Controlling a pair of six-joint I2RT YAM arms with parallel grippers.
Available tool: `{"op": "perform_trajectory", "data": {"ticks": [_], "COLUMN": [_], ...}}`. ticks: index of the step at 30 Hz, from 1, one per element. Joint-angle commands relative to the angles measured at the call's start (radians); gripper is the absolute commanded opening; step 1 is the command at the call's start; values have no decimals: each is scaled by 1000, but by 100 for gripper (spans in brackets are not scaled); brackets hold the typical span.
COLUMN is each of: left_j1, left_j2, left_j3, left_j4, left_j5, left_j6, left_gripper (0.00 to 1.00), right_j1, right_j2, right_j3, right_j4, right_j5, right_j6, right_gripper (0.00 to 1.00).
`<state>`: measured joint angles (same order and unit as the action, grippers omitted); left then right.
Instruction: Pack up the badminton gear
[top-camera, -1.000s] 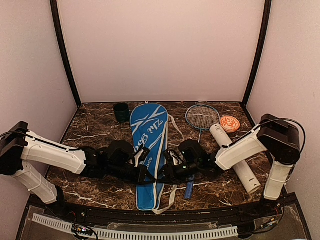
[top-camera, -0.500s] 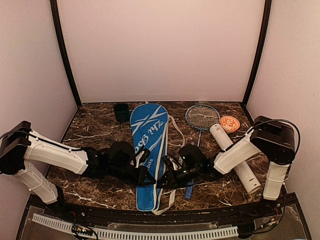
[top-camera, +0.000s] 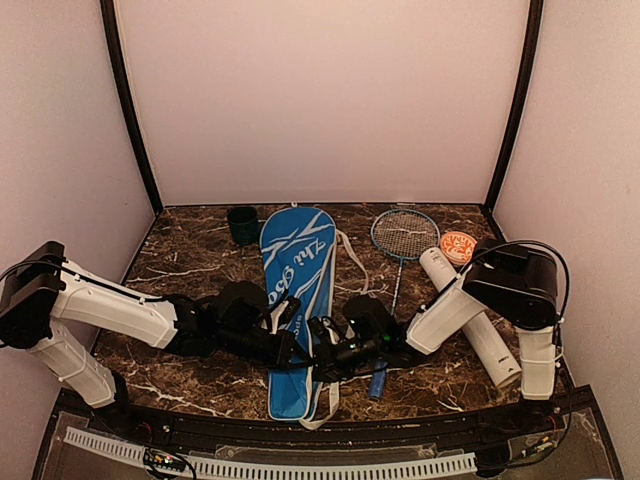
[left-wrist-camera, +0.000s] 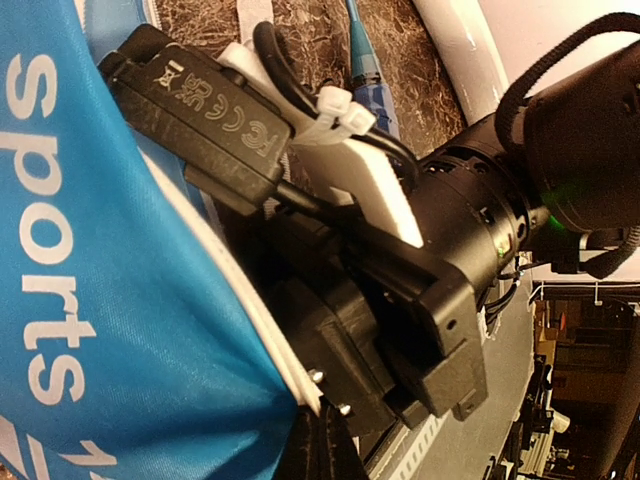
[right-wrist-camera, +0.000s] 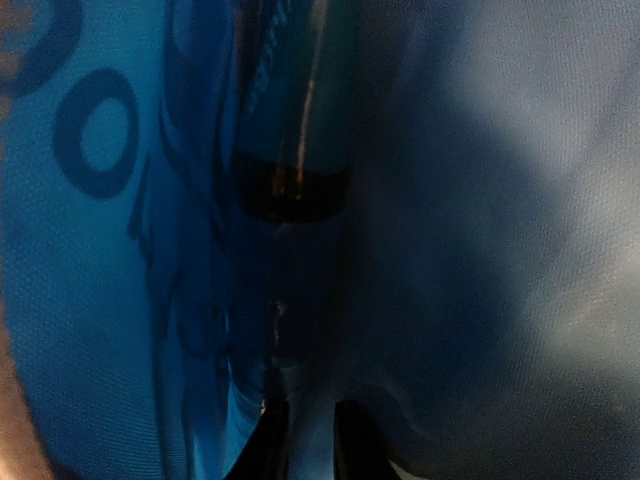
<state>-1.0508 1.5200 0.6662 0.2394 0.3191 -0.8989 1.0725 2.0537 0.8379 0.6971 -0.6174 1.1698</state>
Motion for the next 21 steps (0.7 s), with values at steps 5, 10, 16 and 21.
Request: {"op": "perform_trajectory", "data": {"ticks": [5, 10, 16, 21], "left_j1": [-2, 0, 0, 0], "left_j2": [-47, -52, -53, -71], "left_j3": [-20, -23, -25, -42], "left_j4": [59, 58, 62, 61], "left_j5": [23, 22, 41, 20], "left_j6": [4, 4, 6, 0], "left_gripper": [0, 0, 0, 0], "right_j1": [1, 1, 2, 0], "right_j2": [47, 69, 104, 74], "right_j3": [-12, 37, 83, 53], "right_j4": [102, 10, -23, -10], "right_j5": [-15, 7, 19, 28], "right_j6": [-20, -71, -102, -126], "right_gripper": [27, 8, 0, 1]}}
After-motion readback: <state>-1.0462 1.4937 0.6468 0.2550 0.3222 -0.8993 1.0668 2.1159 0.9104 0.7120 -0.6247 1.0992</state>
